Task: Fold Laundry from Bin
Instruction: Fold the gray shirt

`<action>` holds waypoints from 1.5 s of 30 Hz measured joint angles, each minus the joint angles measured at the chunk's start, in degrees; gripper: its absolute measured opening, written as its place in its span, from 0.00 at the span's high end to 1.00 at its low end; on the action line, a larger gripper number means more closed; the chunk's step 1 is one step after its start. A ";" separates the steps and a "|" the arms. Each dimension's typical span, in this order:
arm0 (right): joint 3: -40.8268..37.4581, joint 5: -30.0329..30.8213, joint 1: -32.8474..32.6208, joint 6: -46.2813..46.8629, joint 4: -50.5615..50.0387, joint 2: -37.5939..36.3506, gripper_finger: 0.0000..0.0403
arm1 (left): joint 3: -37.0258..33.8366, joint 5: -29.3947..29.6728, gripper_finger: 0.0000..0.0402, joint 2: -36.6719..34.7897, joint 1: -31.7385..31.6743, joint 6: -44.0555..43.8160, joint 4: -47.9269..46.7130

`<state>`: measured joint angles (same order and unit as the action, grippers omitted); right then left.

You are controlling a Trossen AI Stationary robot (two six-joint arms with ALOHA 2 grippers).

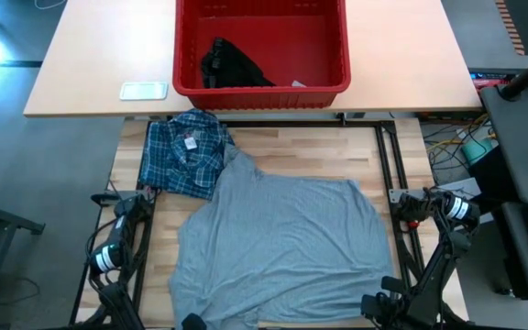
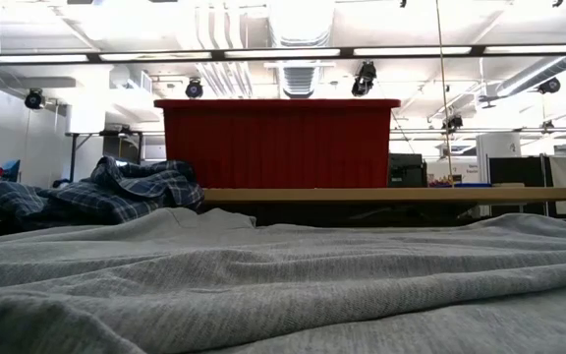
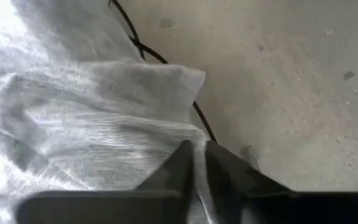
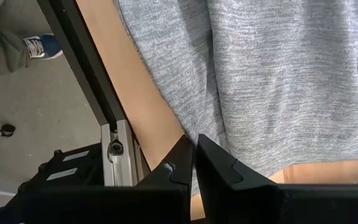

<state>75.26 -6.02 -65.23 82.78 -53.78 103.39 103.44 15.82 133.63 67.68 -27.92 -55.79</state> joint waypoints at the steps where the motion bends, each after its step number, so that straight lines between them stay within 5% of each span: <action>1: 0.00 0.00 0.00 -0.07 -0.02 0.00 0.98 | 0.00 0.13 0.96 0.08 -0.06 -0.27 -0.34; 6: 0.00 -0.04 0.00 0.07 0.00 0.00 0.98 | 1.35 0.15 0.99 -0.19 -0.46 -1.66 -3.72; 13: 0.02 -0.22 0.00 0.44 0.05 0.00 0.98 | 15.63 5.23 1.00 -0.60 -0.61 -2.28 -17.11; 21: 0.75 -1.24 0.00 -0.85 0.02 -0.15 0.98 | 24.20 11.77 1.00 -0.58 -0.59 -15.38 -35.19; 40: 14.66 -4.46 -1.94 2.45 -1.61 -5.81 0.98 | 31.17 7.91 1.00 -5.52 3.06 -45.28 -34.28; 45: 16.20 3.62 -1.82 2.79 -11.74 -6.30 0.98 | 30.09 12.81 1.00 -6.36 2.08 -46.36 -34.13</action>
<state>91.46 -2.40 -67.05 85.57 -65.52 97.09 133.52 28.63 127.27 69.75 -74.28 -89.93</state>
